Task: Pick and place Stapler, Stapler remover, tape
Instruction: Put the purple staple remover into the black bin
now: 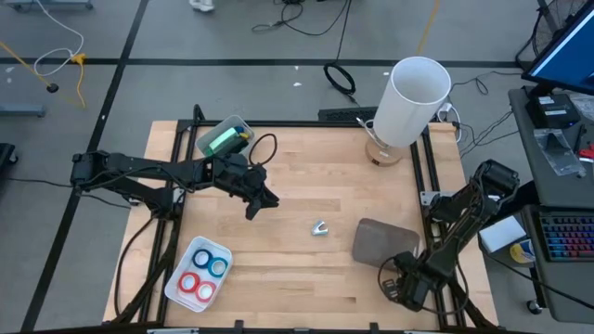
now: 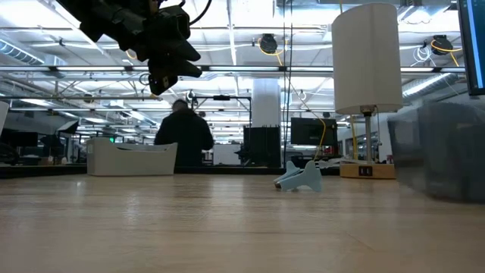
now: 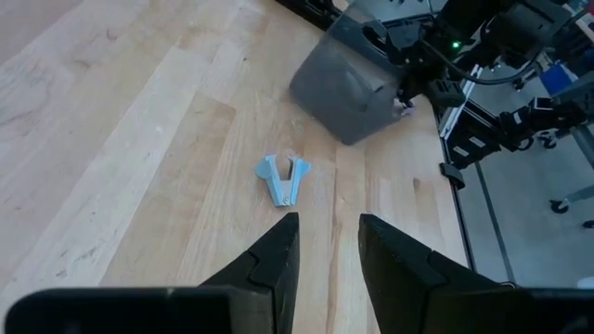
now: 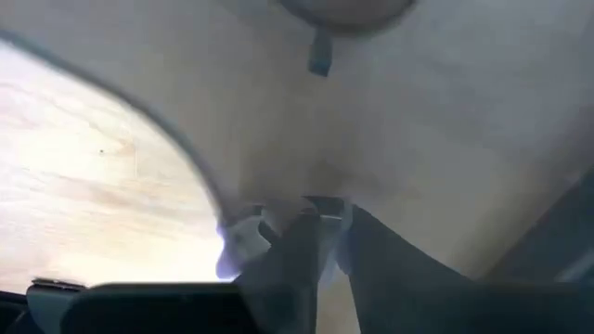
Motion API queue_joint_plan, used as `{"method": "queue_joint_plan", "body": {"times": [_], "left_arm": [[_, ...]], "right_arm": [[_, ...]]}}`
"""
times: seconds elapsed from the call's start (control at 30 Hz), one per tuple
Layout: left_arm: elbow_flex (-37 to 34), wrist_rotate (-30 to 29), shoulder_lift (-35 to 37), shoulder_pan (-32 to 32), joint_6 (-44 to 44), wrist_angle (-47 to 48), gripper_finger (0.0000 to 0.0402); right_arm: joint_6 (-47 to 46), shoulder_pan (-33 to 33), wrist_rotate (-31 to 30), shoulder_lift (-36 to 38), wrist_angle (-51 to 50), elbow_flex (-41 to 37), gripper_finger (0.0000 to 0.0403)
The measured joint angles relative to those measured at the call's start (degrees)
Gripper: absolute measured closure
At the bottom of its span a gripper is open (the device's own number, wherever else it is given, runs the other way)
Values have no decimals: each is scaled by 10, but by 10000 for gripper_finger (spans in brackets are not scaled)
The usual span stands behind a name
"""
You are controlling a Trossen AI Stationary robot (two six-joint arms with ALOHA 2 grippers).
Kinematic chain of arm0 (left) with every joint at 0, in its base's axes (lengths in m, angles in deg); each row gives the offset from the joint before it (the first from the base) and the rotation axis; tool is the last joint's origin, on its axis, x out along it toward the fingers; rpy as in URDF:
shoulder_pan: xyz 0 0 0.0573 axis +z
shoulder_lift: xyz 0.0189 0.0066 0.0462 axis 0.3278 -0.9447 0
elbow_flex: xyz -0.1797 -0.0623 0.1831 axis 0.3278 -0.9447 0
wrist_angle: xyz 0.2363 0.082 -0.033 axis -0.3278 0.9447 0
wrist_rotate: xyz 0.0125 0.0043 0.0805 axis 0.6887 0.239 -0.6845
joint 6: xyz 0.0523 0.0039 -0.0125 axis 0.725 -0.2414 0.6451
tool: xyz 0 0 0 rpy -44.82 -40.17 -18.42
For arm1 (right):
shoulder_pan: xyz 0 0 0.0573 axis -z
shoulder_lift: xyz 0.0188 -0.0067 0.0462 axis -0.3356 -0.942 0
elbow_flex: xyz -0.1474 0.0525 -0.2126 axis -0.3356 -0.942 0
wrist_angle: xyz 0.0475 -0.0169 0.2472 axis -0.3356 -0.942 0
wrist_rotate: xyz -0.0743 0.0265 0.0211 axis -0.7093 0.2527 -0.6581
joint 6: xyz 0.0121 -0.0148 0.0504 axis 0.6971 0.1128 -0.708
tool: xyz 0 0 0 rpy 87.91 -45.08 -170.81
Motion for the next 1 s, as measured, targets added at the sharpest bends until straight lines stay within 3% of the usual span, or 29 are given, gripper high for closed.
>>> {"method": "queue_joint_plan", "body": {"times": [0.47,0.83,1.0], "left_arm": [[0,0,0,0,2,-4,289],[0,0,0,-19,6,-23,289],[0,0,0,-31,3,-45,289]], "right_arm": [[11,-12,3,2,-103,127,375],[111,32,-271,2,-93,213,375],[223,95,-333,3,-37,215,375]]}}
